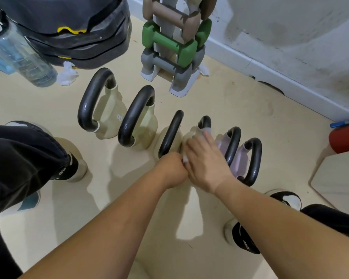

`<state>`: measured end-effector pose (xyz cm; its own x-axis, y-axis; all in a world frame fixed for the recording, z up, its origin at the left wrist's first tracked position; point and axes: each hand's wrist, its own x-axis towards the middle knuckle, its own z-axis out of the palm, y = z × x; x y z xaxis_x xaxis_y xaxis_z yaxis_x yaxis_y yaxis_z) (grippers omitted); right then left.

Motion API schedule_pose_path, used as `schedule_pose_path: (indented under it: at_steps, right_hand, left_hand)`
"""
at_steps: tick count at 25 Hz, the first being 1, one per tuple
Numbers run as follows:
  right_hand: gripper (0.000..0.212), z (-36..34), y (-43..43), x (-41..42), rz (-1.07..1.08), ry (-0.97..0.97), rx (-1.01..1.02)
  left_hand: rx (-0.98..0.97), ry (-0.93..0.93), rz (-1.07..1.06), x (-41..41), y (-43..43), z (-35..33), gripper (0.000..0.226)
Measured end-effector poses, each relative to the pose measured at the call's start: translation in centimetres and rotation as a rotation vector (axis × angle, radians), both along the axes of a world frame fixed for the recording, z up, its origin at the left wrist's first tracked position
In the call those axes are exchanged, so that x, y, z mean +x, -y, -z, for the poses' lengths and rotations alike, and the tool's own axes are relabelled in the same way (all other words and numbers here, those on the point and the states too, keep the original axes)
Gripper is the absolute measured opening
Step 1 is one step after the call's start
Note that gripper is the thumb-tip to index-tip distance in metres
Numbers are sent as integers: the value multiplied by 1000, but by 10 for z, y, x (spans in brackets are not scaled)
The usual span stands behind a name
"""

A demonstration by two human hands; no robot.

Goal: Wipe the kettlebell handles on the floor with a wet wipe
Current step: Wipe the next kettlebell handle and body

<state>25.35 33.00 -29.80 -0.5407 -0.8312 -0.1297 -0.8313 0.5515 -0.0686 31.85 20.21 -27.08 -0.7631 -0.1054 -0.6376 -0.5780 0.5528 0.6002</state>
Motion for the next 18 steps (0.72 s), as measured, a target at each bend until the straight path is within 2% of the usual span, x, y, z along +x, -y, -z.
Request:
schedule_pose_path:
  at_steps: [2, 4, 5, 7, 10, 13, 16, 18]
  right_hand:
    - [38, -2, 22, -26, 306, 146, -156]
    - [49, -5, 38, -55, 651, 406, -241]
    - [52, -6, 44, -66, 780, 536, -256]
    - [57, -14, 55, -78, 979, 671, -280]
    - [59, -24, 65, -59, 1254, 773, -432]
    - [38, -26, 56, -22, 1345, 796, -535]
    - [46, -20, 38, -1, 1289, 867, -613]
    - [53, -15, 33, 18, 1222, 807, -582]
  left_hand:
    - [101, -79, -221, -8, -3, 1, 16]
    - [151, -74, -327, -16, -6, 3, 31]
    - [171, -58, -333, -19, -8, 3, 38]
    - [196, -50, -309, -23, -10, 3, 44]
    - [192, -60, -266, -25, -8, 9, 33]
    - [156, -71, -252, -17, -5, 14, 20]
    - [142, -29, -248, -5, -4, 14, 35]
    - [128, -27, -235, 1, -4, 14, 40]
